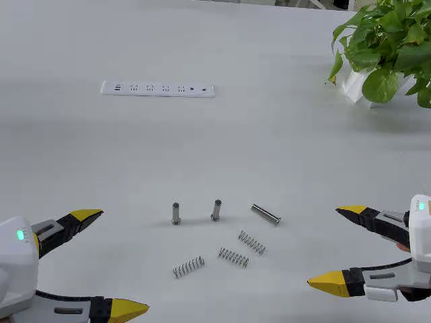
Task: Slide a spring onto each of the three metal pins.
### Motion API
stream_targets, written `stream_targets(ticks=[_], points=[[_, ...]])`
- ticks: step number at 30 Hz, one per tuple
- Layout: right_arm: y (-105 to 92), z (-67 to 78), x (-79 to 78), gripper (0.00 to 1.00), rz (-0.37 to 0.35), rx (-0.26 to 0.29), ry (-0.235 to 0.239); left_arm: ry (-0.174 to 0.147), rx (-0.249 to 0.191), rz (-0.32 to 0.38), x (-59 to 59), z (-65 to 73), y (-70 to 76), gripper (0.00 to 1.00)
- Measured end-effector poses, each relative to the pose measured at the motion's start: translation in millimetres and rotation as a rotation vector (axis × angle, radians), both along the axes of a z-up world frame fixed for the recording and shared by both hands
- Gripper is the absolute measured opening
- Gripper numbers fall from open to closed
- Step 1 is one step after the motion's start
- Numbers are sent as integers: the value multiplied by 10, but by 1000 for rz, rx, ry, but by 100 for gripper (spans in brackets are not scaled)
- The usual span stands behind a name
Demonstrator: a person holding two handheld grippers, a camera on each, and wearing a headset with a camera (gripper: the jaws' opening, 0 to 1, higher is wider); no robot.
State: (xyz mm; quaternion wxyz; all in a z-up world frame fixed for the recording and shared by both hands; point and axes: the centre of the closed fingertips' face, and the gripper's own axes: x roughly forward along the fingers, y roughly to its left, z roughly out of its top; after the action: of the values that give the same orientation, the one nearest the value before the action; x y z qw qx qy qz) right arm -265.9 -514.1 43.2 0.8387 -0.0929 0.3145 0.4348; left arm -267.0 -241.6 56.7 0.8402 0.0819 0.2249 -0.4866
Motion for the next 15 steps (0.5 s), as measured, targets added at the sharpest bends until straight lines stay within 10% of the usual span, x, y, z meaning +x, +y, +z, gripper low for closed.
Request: stream_targets(ticks=[15], points=[[-1, -27, 4, 93, 9, -5, 11, 9, -9, 2, -13, -10, -15, 99]])
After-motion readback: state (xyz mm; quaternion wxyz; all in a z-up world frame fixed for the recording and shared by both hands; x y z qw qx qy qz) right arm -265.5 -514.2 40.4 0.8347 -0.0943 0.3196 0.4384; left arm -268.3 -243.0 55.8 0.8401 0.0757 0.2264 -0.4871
